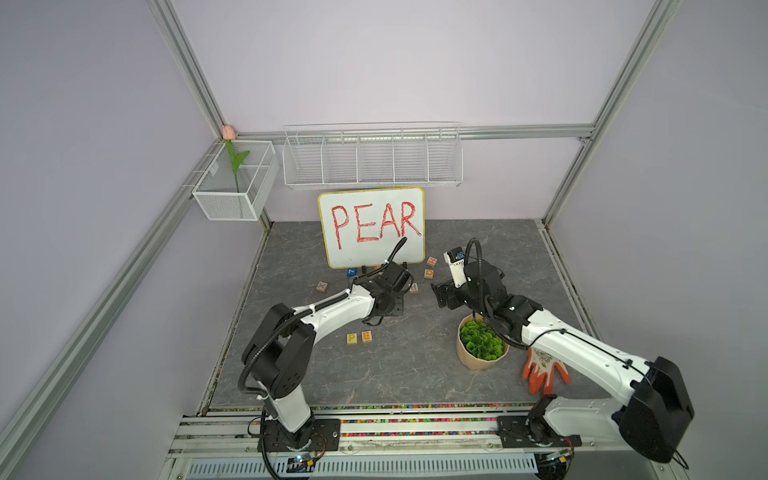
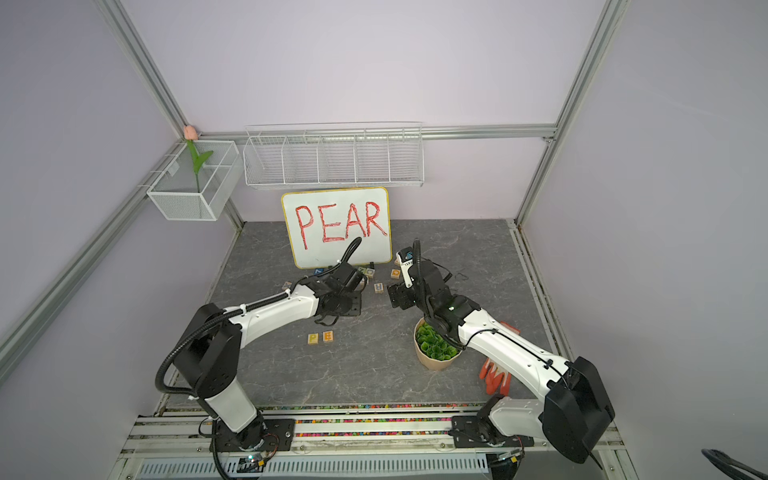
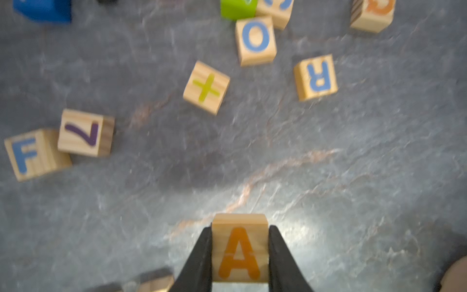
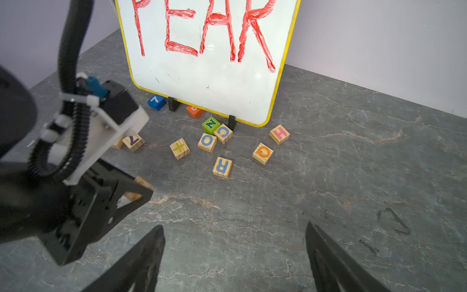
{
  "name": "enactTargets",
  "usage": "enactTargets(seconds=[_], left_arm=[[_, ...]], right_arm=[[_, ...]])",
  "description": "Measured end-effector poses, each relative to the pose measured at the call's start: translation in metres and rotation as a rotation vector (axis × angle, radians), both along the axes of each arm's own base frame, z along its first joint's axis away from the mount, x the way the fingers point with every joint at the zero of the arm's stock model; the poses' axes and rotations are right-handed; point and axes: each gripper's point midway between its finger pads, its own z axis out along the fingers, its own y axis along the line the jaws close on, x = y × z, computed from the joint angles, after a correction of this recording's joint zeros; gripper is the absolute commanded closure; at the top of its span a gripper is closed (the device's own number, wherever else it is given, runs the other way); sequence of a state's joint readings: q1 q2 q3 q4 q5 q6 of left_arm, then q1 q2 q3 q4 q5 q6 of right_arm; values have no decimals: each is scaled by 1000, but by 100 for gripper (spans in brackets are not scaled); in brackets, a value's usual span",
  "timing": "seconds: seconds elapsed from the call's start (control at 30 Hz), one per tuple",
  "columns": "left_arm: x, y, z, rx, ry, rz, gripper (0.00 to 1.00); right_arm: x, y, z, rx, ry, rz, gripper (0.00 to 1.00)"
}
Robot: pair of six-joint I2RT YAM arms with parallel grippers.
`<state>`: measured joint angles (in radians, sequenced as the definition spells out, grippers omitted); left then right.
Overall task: Spell the uppercase word “pear” with letter blocks
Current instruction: Place the letter block at the center of the board.
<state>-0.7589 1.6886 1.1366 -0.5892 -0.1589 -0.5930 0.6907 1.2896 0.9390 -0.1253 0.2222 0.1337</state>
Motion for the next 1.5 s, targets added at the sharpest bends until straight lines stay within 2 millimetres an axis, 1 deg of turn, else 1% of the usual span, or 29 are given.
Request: enactTargets(seconds=[0.07, 0.2, 0.37, 0.47, 1.03, 1.4, 1.5], left_arm=[[-12, 4, 2, -26, 11, 25, 73], [-25, 7, 4, -71, 27, 74, 73], [-41, 21, -19, -59, 86, 140, 73], [-47, 27, -28, -47, 107, 163, 73], [-51, 31, -36, -49, 122, 197, 73], [-53, 34, -50, -14, 149, 200, 72], [-53, 34, -51, -10, 149, 200, 71]], right_arm=[[0, 4, 2, 13, -3, 14, 11], [-1, 9, 5, 28, -4, 33, 11], [-2, 11, 5, 29, -3, 40, 11], [-3, 12, 5, 31, -2, 42, 11], [-6, 16, 5, 35, -1, 51, 11], [-6, 16, 5, 34, -2, 49, 11], [-9, 19, 5, 43, 7, 71, 11]])
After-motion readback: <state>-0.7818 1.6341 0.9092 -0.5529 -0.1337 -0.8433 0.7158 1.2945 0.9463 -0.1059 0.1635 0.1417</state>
